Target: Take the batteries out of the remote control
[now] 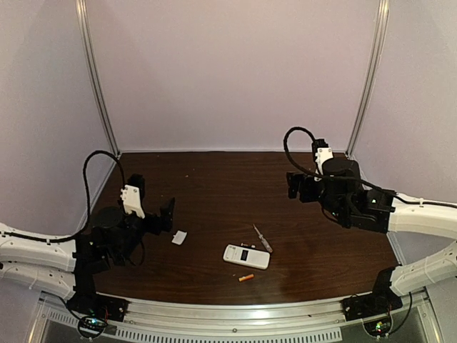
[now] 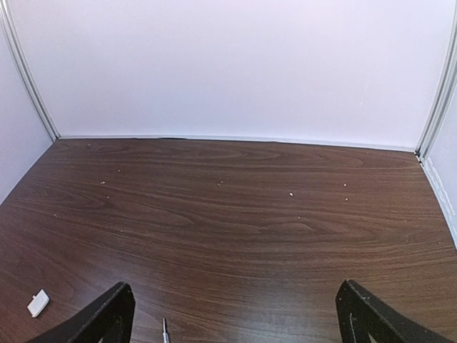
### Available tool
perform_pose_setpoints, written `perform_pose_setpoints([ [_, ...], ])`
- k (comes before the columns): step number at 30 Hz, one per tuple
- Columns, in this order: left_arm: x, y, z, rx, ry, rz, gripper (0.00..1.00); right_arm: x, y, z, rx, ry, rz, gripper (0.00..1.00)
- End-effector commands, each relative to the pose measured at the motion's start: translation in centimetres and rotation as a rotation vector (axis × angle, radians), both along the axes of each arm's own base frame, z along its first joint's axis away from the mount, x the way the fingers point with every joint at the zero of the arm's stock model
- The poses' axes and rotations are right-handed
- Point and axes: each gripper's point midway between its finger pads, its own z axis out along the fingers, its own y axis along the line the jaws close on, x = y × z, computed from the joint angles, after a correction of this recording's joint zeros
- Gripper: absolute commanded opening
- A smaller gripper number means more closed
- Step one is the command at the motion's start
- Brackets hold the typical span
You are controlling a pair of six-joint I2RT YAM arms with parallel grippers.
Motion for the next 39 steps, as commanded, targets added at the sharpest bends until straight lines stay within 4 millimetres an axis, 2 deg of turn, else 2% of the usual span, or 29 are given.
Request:
perform_pose_setpoints([
  [1,0.3,3.7,2.1,0.028,0.059,0.176,0.97,-0.4,-1.3,2.6,-0.013,-0.057,-0.004,1.00],
  [6,-0.2,5.7,4.1,0.051,0.019,0.218,0.97,-0.8,-2.3,4.5,-0.006,-0.111,-0.001,1.00],
  [9,-0.3,6.2,4.9,0.097,-0.031,0.227,0.97,-1.1,-2.2,4.7,-0.018,-0.163,0.035,1.00],
  [15,0.2,7.9,6.7,0.231,-0.100,0.304,0.97,-1.3,-4.5,4.8,-0.080,-0.222,-0.039,1.00],
  [19,0.6,8.7,8.2,0.235,-0.163,0.276,0.97,-1.0,-4.7,4.6,-0.141,-0.202,-0.049,1.00],
  [22,1.2,9.9,8.2,0.242,-0.185,0.290,0.97,-0.8,-4.5,4.4,-0.166,-0.190,-0.042,1.00],
  [29,3.1,11.9,6.0,0.322,-0.219,0.353,0.97,0.7,-4.7,3.2,-0.282,-0.188,-0.058,1.00],
  [31,4.2,12.7,4.5,0.328,-0.196,0.359,0.98,1.6,-4.6,2.0,-0.354,-0.174,-0.033,1.00],
  [34,5.8,14.4,2.5,0.310,-0.168,0.368,0.97,3.2,-5.5,0.4,-0.433,-0.149,-0.050,1.00],
  [39,8.1,17.3,-0.7,0.297,-0.109,0.403,0.97,6.1,-7.4,-2.5,-0.454,-0.099,-0.055,1.00],
])
